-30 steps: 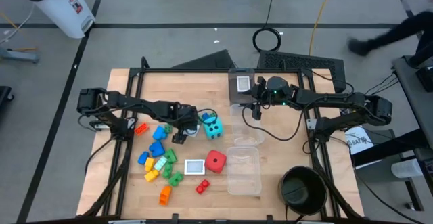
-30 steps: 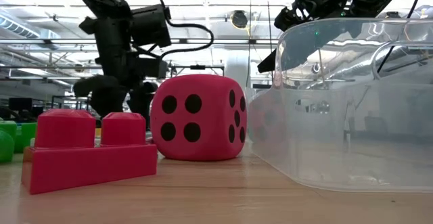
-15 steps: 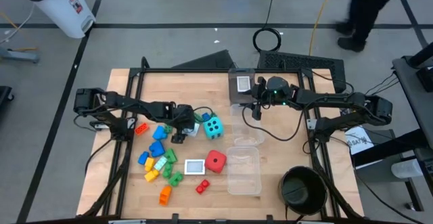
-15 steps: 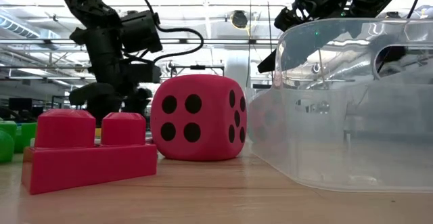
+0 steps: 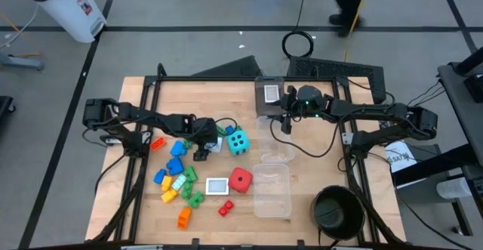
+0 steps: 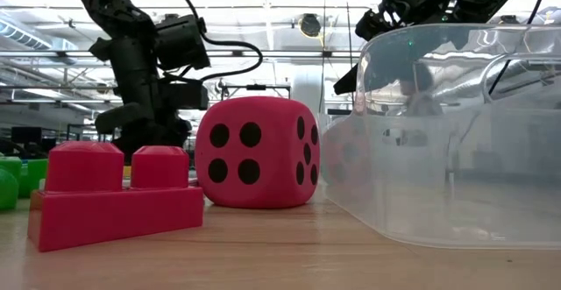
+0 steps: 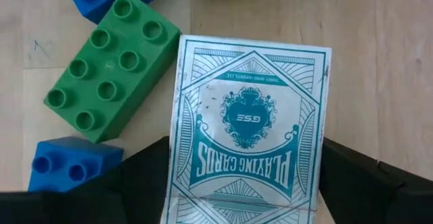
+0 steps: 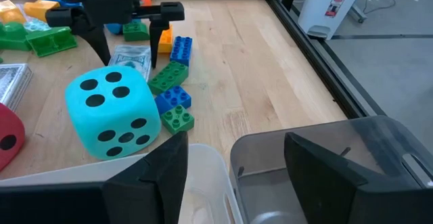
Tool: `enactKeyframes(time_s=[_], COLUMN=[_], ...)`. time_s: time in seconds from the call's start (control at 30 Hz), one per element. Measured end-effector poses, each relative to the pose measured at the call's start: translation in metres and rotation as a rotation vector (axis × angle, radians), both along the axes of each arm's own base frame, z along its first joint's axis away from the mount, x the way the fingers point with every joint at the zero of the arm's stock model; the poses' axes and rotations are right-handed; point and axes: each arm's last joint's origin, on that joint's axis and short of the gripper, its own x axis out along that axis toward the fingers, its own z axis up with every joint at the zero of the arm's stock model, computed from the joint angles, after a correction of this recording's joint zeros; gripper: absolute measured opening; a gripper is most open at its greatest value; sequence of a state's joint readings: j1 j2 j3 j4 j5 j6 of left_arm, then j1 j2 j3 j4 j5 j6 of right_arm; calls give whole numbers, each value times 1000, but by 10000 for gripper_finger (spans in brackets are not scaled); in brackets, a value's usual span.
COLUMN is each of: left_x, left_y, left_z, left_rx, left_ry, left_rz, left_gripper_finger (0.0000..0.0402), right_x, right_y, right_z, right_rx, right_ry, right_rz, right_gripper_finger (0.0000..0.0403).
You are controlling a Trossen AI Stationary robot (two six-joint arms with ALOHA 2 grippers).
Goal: Pick & Place Toys
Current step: Put the playing cards into the top black bin
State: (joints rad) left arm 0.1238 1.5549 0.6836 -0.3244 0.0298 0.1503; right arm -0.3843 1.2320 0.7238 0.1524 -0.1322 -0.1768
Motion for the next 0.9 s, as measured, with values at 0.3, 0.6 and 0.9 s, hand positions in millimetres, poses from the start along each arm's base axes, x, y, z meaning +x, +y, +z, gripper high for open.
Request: enactKeyframes(time_s=[0.3,0.6,0.9], left_x=[3,18,43], left_y=[0,-10,-16], left_z=[46,85,110], left_rx=[194,561,883], left_ry=[61,-26,-227], left_rz=[75,47,14], left_gripper_finger=[311,313,313], right_x=[0,5,30], right_y=[0,-2,-9], right_z=[1,15,-2], right_rx=[-4,-41,152], right_ry=[-9,-157,-292], right_rz=[0,-7,-70], right_gripper_finger=[211,211,208])
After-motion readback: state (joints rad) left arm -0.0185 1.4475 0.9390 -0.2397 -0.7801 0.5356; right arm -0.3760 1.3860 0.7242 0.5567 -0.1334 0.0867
